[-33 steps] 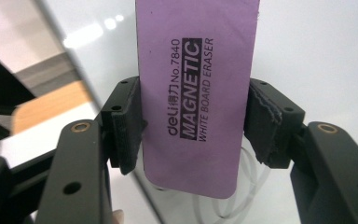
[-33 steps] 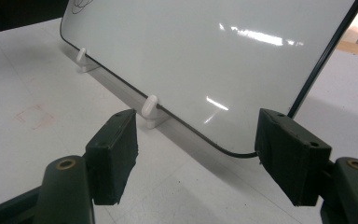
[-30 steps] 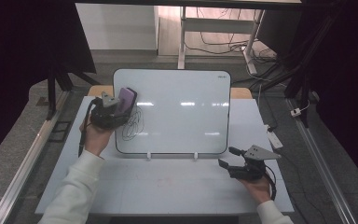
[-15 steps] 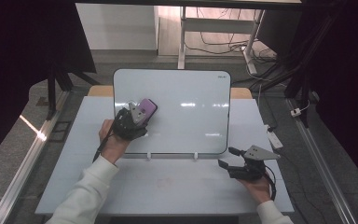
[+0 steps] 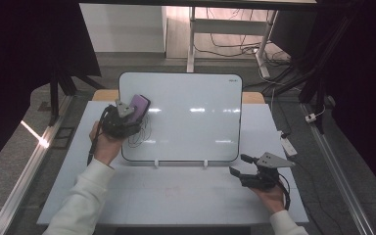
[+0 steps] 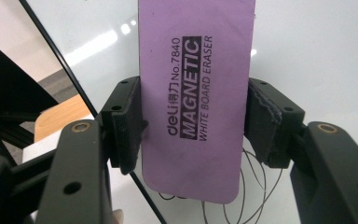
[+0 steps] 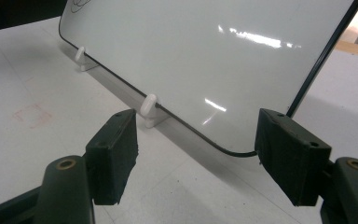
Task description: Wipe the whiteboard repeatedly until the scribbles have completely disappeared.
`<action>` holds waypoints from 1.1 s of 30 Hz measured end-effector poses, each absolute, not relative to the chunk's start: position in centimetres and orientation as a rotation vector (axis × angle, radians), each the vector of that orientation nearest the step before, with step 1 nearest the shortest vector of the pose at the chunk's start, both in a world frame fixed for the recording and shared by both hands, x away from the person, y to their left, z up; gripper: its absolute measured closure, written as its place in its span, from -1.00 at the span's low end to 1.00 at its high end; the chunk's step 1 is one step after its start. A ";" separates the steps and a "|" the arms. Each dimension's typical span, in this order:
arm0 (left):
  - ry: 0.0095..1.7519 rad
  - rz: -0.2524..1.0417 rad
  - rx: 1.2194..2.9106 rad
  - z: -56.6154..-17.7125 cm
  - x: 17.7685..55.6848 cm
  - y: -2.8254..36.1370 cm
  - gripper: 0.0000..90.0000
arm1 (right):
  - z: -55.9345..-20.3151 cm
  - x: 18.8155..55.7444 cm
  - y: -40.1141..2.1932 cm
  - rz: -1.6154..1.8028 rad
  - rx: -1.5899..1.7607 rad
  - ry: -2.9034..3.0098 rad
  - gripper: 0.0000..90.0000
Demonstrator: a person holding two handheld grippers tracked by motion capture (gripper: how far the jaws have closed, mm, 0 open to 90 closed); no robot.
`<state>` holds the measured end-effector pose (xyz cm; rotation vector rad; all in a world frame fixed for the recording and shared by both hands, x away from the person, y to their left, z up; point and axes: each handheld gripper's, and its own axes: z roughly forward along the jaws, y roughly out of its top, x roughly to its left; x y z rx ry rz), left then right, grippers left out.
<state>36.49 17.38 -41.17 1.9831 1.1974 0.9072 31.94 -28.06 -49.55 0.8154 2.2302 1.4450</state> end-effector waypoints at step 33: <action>1.162 1.022 2.032 -40.1 37.6 16.4 -0.08 | -49.6 31.9 -28.0 1.443 0.815 2.231 -0.34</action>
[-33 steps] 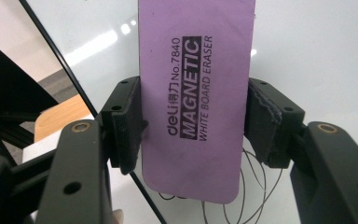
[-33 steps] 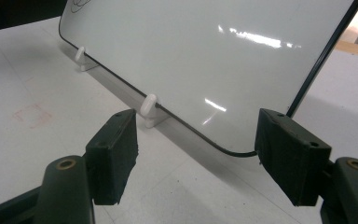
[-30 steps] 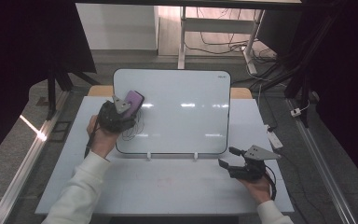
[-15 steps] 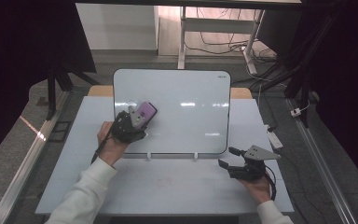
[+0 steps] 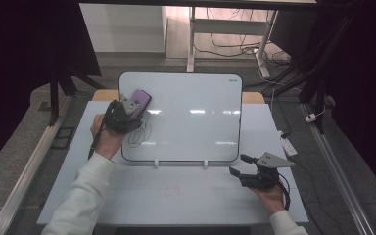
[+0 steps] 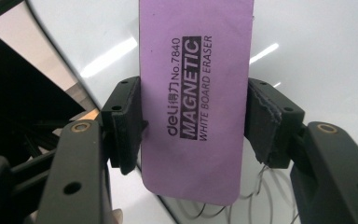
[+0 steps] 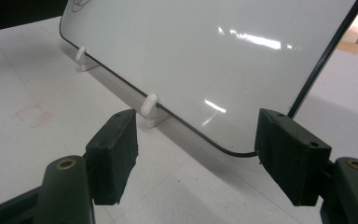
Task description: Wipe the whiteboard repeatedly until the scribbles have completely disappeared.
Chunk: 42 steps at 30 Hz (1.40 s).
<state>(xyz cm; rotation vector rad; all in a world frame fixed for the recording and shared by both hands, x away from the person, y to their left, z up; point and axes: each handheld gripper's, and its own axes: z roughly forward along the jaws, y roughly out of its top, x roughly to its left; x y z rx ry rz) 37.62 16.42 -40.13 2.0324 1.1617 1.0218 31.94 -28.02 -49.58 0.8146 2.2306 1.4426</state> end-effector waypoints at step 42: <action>0.959 0.947 2.203 -44.7 34.0 11.2 -0.08 | -49.5 31.9 -28.1 1.449 0.812 2.228 -0.34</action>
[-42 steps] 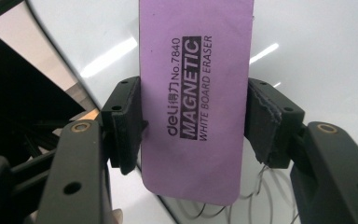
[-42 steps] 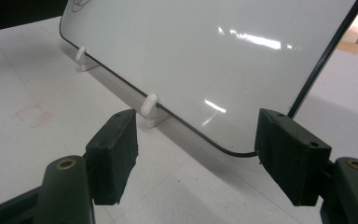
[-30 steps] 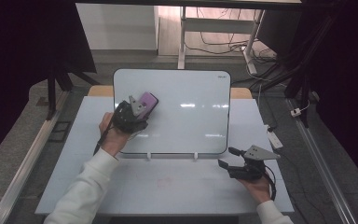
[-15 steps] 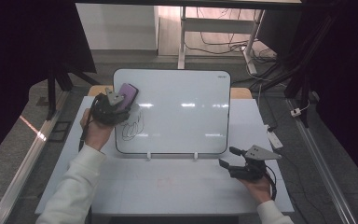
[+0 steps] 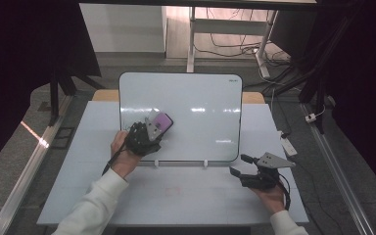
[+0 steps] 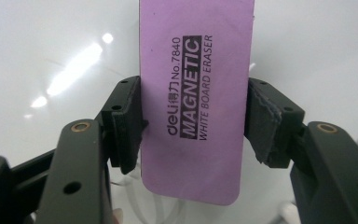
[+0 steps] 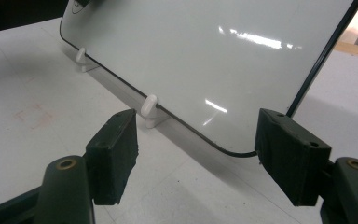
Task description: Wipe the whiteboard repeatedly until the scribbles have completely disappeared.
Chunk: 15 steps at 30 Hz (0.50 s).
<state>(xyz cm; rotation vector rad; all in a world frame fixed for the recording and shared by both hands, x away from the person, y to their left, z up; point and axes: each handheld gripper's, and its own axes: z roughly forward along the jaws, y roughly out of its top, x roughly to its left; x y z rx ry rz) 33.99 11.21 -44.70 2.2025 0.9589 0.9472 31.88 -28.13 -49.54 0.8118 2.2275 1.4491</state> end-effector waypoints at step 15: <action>1.084 0.964 2.091 -42.0 35.8 15.5 -0.08 | -49.5 31.9 -28.2 1.444 0.817 2.224 -0.34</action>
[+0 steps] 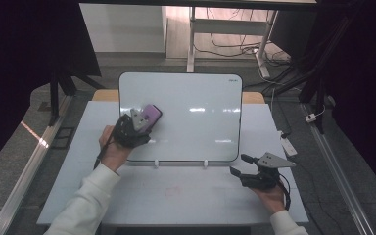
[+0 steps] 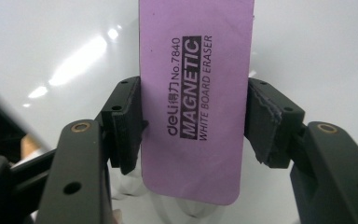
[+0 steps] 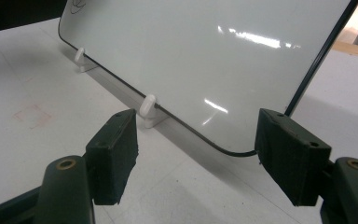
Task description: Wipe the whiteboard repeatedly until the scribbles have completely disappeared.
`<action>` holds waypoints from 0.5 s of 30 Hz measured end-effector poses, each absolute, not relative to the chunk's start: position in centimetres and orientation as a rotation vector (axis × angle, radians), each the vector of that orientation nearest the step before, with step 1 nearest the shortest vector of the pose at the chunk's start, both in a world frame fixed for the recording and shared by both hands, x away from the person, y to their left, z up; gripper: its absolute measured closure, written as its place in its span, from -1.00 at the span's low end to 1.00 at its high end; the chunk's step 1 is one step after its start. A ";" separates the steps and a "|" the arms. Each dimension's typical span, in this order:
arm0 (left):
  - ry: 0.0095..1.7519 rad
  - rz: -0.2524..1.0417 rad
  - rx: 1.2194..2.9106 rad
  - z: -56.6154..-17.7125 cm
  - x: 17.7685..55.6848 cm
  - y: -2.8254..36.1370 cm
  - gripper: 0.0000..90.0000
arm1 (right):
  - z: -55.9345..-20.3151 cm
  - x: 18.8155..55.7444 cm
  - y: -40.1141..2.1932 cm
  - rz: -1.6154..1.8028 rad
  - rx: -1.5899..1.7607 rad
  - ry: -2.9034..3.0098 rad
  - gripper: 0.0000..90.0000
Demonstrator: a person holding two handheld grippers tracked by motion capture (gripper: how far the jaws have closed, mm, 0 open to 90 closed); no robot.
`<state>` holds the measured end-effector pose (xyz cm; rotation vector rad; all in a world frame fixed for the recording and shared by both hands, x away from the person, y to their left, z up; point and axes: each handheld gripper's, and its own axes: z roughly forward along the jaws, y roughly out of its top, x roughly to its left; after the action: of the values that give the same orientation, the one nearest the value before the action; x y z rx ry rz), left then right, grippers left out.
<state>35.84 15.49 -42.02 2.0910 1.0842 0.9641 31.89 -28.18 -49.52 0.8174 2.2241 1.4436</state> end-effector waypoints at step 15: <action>1.143 0.943 2.084 -43.3 34.6 18.1 -0.08 | -49.6 31.9 -28.1 1.448 0.818 2.225 -0.34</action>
<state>34.61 18.06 -43.31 2.0837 1.1429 0.9430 31.87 -28.13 -49.58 0.8181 2.2251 1.4480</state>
